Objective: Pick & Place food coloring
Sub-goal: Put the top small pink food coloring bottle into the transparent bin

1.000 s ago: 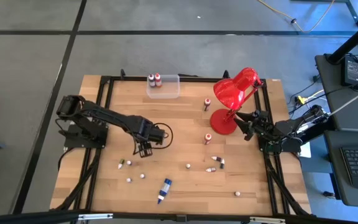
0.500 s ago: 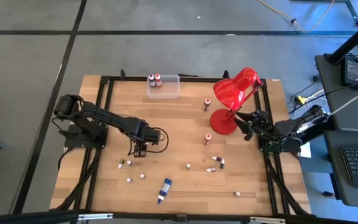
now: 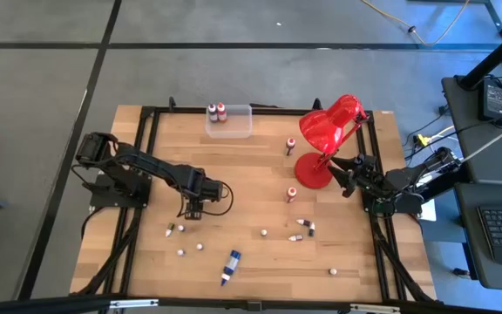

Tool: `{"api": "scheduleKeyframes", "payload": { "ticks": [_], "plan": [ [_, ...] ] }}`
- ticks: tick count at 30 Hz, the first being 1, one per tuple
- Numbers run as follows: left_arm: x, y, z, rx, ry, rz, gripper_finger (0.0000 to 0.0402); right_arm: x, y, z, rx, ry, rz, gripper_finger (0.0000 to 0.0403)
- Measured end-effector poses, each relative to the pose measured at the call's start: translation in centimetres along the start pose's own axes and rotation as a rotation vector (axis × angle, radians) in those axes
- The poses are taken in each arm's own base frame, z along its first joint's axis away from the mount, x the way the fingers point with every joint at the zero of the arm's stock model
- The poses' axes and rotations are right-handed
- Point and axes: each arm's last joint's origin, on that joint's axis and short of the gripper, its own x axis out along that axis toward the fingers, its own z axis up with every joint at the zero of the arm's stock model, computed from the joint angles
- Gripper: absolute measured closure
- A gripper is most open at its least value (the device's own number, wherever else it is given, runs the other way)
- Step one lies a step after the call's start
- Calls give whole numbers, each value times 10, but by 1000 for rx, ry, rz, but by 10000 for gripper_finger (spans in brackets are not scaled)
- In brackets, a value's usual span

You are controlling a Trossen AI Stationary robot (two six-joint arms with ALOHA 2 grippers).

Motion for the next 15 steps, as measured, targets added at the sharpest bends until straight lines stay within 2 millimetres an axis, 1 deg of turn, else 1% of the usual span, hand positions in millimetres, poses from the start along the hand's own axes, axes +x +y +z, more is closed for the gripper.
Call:
{"api": "scheduleKeyframes", "payload": {
  "ticks": [3, 12, 15],
  "plan": [
    [3, 2, -1, -12, -4, -17, 178, 0, 0, 0, 0, 0, 0, 166],
    [3, 2, -1, -9, -8, -14, 178, 0, 0, 0, -1, 0, 0, 166],
    [3, 2, -1, -9, -9, -14, 178, 0, 0, 0, -27, 0, 0, 166]
  ]
}}
